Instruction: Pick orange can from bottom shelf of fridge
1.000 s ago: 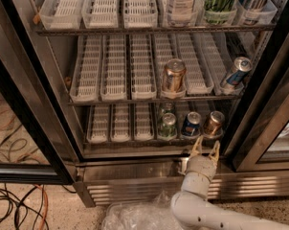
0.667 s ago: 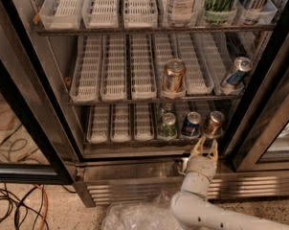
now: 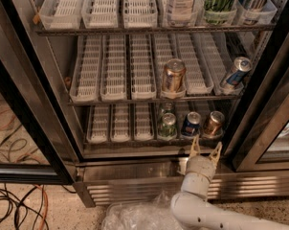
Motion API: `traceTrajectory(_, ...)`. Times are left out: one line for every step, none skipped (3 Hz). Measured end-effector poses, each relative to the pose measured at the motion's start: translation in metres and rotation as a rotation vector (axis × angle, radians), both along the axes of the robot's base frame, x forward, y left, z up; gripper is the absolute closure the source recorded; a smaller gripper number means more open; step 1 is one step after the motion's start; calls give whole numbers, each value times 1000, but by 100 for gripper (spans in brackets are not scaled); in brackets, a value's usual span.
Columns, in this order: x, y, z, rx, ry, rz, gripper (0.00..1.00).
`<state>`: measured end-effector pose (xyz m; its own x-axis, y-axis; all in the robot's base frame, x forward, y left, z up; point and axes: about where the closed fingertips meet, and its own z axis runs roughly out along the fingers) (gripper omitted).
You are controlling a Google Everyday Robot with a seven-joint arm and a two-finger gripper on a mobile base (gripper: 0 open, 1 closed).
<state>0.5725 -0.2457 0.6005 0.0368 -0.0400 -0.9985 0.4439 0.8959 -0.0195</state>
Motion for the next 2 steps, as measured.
traceTrajectory(1, 2, 0, -12, -4, 8, 43)
traceTrajectory(3, 2, 1, -16, -6, 10, 45)
